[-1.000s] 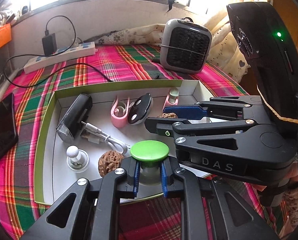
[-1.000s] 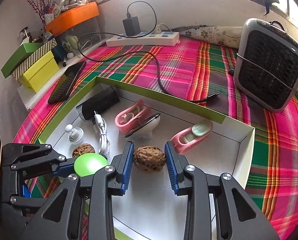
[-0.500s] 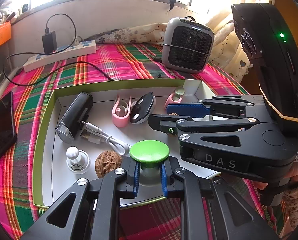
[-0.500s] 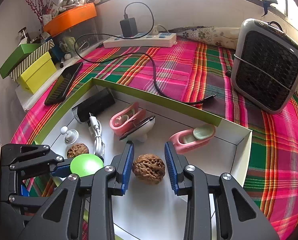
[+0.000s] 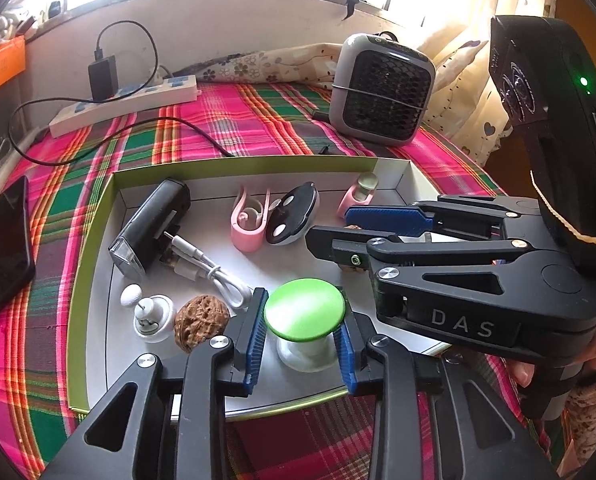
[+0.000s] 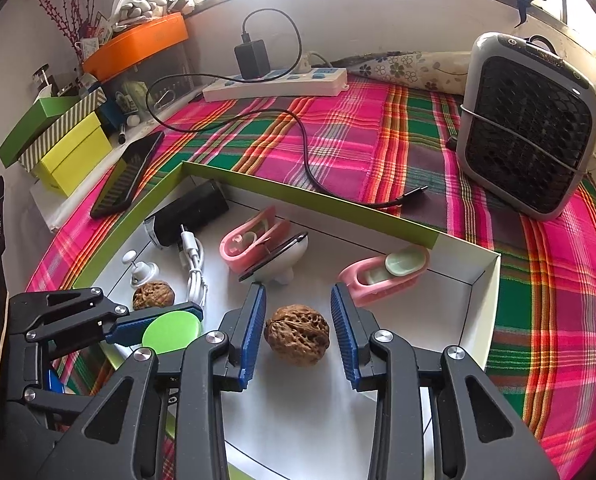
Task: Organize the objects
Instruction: 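Lower and open left tool releasing green knob while right tool releases walnut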
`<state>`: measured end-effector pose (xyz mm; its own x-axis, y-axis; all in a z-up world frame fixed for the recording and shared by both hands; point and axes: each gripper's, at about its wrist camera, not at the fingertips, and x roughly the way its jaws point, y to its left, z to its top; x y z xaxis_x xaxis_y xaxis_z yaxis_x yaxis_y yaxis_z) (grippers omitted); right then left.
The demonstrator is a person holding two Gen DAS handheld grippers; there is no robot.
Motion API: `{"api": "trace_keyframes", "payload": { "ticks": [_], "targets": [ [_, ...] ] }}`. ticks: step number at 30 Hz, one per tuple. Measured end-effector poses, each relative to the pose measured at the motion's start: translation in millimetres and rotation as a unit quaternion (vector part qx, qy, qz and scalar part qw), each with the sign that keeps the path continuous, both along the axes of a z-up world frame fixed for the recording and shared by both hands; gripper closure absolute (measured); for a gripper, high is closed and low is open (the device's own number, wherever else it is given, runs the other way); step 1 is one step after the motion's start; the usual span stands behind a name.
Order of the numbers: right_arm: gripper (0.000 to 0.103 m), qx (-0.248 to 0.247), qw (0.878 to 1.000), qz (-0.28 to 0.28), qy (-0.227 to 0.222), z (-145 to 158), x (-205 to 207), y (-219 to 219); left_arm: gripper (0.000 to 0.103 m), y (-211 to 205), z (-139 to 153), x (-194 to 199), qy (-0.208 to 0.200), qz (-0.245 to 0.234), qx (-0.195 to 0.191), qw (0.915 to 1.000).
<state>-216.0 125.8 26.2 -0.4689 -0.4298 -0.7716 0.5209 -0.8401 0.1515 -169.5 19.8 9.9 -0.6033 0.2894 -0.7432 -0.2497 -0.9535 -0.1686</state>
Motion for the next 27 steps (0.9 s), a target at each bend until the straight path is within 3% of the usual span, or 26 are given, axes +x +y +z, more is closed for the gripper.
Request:
{"api": "trace_keyframes", "payload": {
  "ticks": [5,27],
  "targets": [
    [0.06,-0.007,1.0,-0.005,-0.001,1,3,3,0.06,1,2,3,0.003,-0.01,0.007,0.9999],
    [0.059,-0.022,0.998,-0.065,0.011,16,25,20,0.06,-8,17,25,0.019,0.009,0.009,0.9997]
  ]
}}
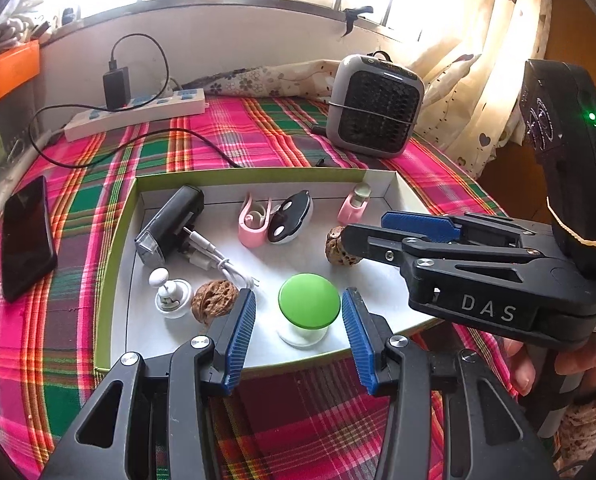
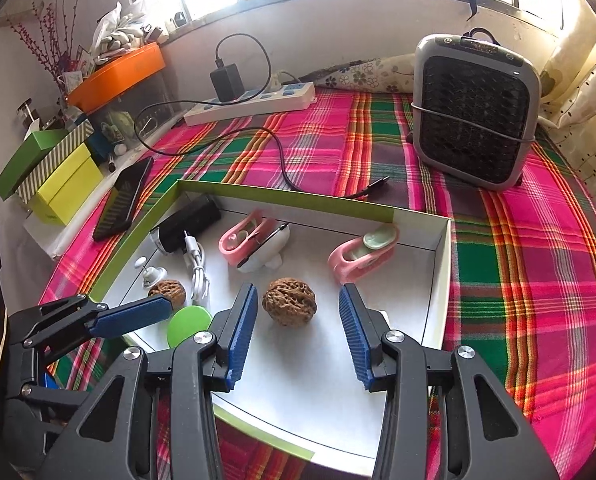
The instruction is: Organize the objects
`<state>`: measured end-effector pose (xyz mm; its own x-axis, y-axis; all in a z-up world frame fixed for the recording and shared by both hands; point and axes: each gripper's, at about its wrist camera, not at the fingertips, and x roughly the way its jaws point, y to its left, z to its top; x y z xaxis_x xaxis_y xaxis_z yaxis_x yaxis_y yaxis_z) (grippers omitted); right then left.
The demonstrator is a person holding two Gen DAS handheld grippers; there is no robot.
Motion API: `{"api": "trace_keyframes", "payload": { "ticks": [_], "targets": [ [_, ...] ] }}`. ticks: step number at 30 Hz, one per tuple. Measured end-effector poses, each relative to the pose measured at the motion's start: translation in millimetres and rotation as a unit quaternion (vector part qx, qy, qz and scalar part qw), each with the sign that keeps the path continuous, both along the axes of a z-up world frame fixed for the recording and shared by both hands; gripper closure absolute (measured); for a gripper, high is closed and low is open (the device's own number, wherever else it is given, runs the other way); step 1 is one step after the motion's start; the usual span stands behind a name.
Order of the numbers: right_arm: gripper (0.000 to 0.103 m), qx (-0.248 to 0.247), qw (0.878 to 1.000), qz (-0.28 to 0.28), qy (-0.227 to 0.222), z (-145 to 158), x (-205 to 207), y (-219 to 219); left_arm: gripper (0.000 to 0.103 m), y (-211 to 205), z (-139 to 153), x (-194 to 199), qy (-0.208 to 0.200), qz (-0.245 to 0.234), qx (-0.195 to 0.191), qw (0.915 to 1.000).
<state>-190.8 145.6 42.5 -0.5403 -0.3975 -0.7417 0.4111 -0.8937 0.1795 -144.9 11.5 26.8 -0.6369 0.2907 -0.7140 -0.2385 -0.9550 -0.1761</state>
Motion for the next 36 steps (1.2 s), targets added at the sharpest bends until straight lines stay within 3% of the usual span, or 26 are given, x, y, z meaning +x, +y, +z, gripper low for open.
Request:
{"api": "trace_keyframes", "payload": {
  "ticks": [22,36],
  "targets": [
    [0.059,0.006,0.998,-0.047,0.05,23,64,8,0.06,-10,21,46,0.029,0.03,-0.002,0.9991],
    [0.059,0.002,0.997,-0.072,0.029,6,107,18,0.06,-8,1,79,0.002,0.036,-0.005,0.9993]
  ]
}}
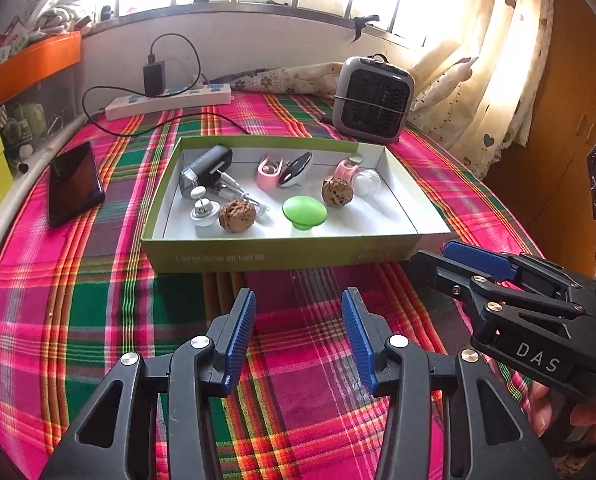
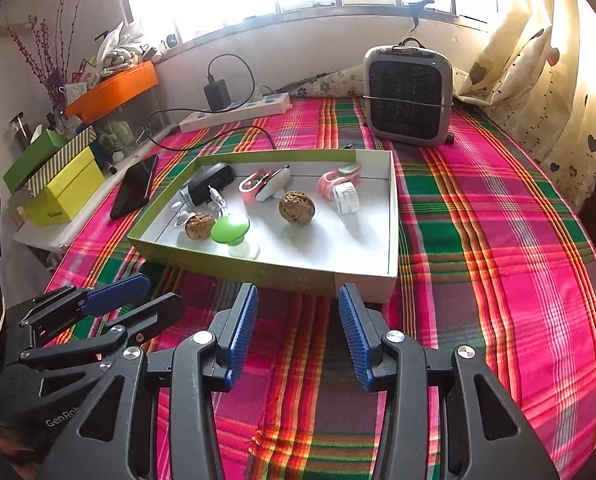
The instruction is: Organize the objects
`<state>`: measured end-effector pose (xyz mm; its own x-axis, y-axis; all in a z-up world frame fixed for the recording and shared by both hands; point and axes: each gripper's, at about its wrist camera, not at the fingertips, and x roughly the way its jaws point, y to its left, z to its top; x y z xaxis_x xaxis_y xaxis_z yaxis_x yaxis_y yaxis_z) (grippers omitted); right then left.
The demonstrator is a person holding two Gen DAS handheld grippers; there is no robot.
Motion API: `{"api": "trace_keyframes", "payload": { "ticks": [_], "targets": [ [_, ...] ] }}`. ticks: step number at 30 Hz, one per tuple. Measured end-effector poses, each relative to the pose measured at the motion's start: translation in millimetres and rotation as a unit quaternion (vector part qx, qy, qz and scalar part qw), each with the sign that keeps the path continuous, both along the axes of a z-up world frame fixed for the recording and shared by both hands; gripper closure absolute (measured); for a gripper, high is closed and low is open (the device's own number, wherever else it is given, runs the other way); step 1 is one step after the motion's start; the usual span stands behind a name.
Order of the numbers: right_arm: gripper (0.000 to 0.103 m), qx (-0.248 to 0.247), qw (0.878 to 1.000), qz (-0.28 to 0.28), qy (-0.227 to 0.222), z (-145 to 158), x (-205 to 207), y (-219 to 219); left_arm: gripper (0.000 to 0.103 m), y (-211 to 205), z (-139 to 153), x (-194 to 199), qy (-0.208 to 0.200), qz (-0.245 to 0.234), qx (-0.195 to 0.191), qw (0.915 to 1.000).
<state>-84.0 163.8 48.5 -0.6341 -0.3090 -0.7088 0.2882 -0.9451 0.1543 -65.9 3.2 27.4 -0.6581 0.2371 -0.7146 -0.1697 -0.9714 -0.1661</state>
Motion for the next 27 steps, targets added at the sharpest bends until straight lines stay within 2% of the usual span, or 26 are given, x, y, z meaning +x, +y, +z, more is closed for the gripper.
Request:
{"api": "trace_keyframes", "payload": {
  "ticks": [14,18,27],
  "targets": [
    [0.059,0.013,0.999,-0.001,-0.029,-24,19,-1,0.06,-2,-18,12,-0.028,0.016,-0.01,0.9994],
    [0.05,0.009,0.999,-0.008,-0.037,-29,19,3,0.06,-1,-20,12,-0.025,0.019,-0.012,0.9994],
    [0.048,0.014,0.999,-0.014,-0.039,-32,18,4,0.059,4,-21,8,-0.021,0.03,-0.022,0.9991]
  ]
}}
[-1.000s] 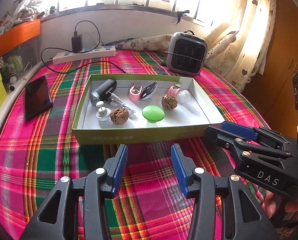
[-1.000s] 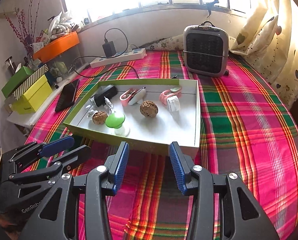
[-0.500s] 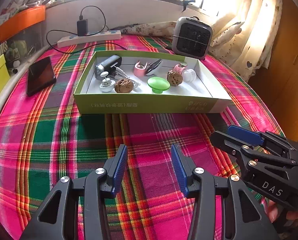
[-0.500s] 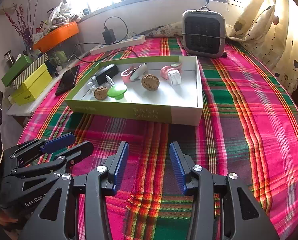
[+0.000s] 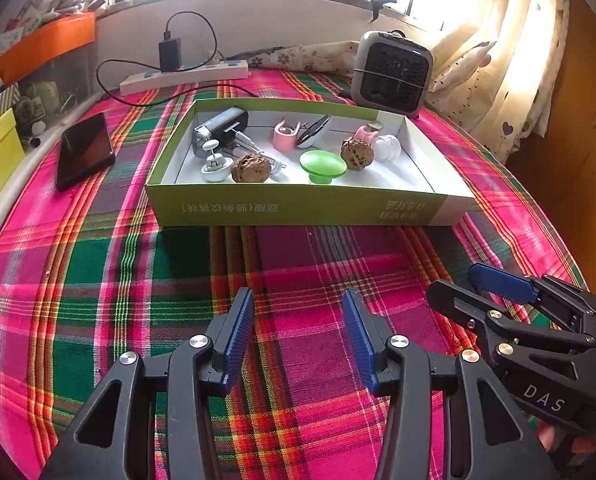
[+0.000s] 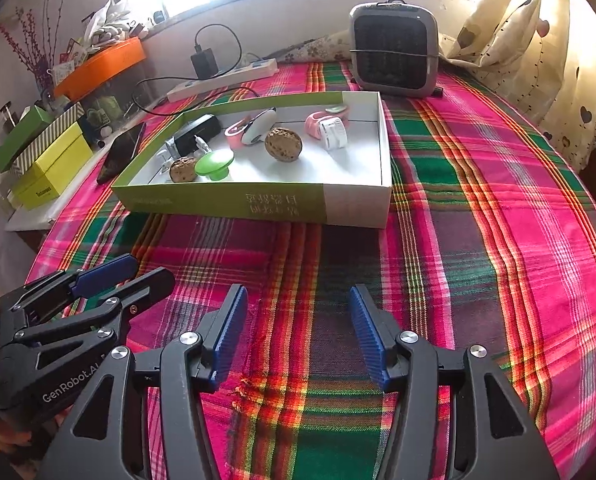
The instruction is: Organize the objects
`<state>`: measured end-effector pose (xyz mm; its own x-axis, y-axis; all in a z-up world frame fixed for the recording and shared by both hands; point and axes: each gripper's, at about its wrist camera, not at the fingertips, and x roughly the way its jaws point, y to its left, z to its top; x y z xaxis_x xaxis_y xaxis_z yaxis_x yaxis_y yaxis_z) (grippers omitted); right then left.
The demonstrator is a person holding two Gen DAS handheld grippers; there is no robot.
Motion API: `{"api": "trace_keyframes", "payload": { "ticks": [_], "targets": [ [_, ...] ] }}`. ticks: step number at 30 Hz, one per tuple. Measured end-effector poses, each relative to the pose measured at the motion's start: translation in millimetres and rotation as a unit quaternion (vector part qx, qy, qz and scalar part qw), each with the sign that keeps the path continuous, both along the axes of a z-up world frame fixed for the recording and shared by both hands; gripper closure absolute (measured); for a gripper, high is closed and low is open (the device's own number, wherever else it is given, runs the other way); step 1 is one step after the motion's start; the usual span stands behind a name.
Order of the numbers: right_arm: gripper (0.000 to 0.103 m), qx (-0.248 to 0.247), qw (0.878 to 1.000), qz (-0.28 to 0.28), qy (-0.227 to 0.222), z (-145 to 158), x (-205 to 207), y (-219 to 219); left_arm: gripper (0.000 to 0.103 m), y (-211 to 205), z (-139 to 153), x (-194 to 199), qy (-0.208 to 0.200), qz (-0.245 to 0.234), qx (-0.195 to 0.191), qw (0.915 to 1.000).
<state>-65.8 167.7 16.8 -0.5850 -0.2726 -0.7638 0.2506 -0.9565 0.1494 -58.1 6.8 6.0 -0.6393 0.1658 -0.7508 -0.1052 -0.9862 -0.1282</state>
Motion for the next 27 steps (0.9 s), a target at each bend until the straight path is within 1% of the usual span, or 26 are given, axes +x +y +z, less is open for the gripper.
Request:
{"api": "trace_keyframes", "payload": {
  "ticks": [3,6,14,17,24,27],
  "targets": [
    [0.042,0.005,1.0,0.006,0.005,-0.9,3.1,-2.3,0.058,-0.4,-0.1,-0.7,0.0,0.004,0.002,1.0],
    [0.041,0.019,1.0,0.008,0.013,-2.0,6.4,-5.2,0.058,-0.3,-0.1,-0.8,0.0,0.004,0.001,1.0],
    [0.041,0.028,0.999,-0.01,0.015,-2.6,6.2,-0.8,0.058,3.1,-0.7,-0.7,0.0,0.006,-0.012,0.9999],
    [0.041,0.045,0.999,-0.014,0.017,-2.8,7.0,-3.7,0.058,5.6,-1.0,-0.6,0.0,0.007,-0.023,0.9997],
    [0.041,0.048,0.999,-0.016,0.017,-3.2,7.4,-2.5,0.058,6.9,-1.1,-0.8,0.0,0.008,-0.025,0.9997],
    [0.04,0.05,0.998,-0.016,0.016,-3.3,7.3,-2.9,0.058,7.5,-1.2,-0.8,0.0,0.008,-0.033,0.9994]
  ]
}}
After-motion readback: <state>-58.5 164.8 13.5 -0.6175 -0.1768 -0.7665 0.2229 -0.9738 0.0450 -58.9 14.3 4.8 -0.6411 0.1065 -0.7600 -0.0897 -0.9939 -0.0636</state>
